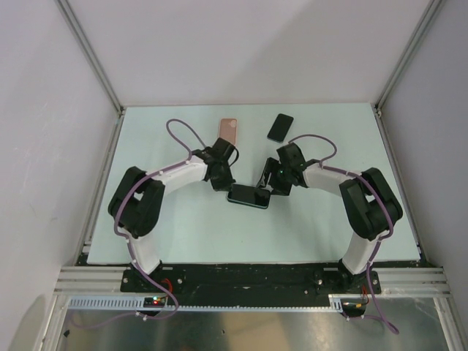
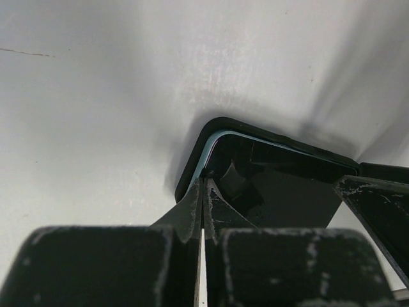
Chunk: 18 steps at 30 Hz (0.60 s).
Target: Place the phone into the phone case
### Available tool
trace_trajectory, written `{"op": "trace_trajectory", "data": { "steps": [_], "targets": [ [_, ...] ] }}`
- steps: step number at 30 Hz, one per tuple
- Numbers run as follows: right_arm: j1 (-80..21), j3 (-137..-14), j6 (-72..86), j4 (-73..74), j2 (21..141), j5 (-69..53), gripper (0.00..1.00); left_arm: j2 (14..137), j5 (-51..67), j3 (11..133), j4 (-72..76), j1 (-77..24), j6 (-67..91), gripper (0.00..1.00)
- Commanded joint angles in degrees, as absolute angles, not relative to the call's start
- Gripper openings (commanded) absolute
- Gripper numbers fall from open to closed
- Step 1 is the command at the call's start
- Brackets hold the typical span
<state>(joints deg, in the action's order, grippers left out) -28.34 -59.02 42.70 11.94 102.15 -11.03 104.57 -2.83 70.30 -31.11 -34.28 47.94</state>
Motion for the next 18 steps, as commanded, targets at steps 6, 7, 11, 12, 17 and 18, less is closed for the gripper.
{"op": "trace_trajectory", "data": {
  "steps": [6,7,11,12,17,18],
  "targets": [
    [-26.7,-59.1,38.9,12.6,102.9,-10.5,0.71,97.3,-6.1,67.1,-33.5,-32.8,45.4,0.0],
    [-26.7,-59.1,38.7,12.6,103.1,-10.7,0.7,97.2,-5.9,66.5,-33.5,-32.8,45.2,0.0],
    [-26.7,-59.2,38.4,12.6,103.9,-11.1,0.7,97.2,-4.8,65.1,-33.5,-32.8,45.2,0.12],
    [-26.7,-59.2,38.4,12.7,104.1,-11.1,0.7,97.1,-4.4,64.9,-33.4,-32.7,45.3,0.17],
    [-26.7,-59.3,38.0,12.6,104.3,-11.3,0.7,96.5,-1.8,64.2,-31.6,-32.8,45.7,0.38],
    [-26.7,-59.3,38.0,12.6,104.4,-11.3,0.7,96.4,-1.2,63.9,-30.9,-32.7,45.8,0.4]
  ]
}}
